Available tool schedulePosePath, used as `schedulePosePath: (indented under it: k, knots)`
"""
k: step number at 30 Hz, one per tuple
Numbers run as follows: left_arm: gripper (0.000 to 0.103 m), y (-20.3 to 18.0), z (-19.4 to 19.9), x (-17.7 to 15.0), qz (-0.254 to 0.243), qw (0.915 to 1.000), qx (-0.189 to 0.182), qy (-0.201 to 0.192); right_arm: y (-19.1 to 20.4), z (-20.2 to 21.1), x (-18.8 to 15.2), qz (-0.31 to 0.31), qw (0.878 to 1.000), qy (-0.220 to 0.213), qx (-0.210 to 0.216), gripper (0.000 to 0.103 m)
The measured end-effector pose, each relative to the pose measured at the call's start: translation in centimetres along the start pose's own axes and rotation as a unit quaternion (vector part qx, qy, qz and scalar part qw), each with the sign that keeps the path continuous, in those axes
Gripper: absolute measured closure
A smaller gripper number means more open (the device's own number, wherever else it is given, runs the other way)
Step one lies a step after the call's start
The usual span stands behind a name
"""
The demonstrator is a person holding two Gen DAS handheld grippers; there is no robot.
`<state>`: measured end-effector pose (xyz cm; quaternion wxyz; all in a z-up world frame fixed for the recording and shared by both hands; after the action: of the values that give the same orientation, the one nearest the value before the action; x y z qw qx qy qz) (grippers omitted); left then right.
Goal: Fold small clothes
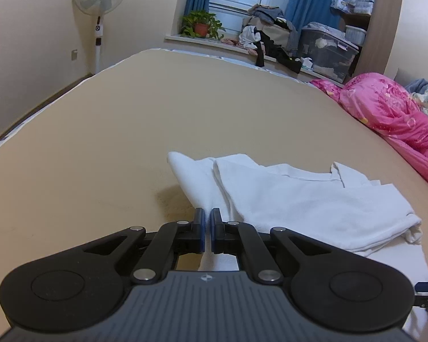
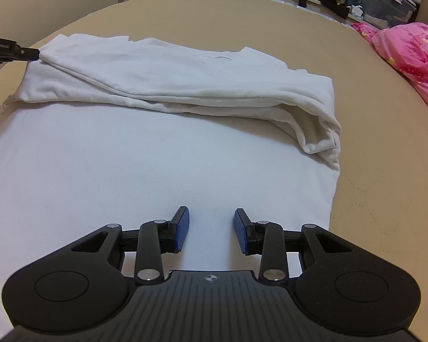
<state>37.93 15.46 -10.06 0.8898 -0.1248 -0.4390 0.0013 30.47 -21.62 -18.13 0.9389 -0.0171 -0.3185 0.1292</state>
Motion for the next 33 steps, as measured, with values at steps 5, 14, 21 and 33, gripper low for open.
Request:
schedulePosePath:
  k: [5,14,21,33]
  knots:
    - [0.101,2.5,-1.0,-1.4,0.036,0.9975,0.04,0.045,0.1,0.0,0.0,0.004,1.0,0.0,-0.003,0.066]
    - [0.096,0.3,-1.0,0.2,0.03,0.9989,-0.036,-0.007,0.5,-0.1,0.0,0.014,1.0,-0.001,-0.009,0.066]
    - [0.091,0.5,-3.0,-1.2,0.037,0.9986,-0.026,0.028,0.4,0.0,0.0,0.013,1.0,-0.002,-0.009,0.065]
    - [0.081,1.0,-3.0,0.4,0.102,0.9926,-0.066,-0.009,0.5,-0.1,0.1,0.017,1.0,-0.003,-0.01,0.065]
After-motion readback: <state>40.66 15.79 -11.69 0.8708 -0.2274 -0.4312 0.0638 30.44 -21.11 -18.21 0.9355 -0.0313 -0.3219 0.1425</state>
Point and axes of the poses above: each gripper's, at about its wrist camera, not at the fingertips, and z roughly against the way its jaws point, y to its left, x to its top, the point moved 8 cm from there along -z, roughly the way its jaws point, and after that the axes turned 9 degrees about -x, right-handed, at the moved point
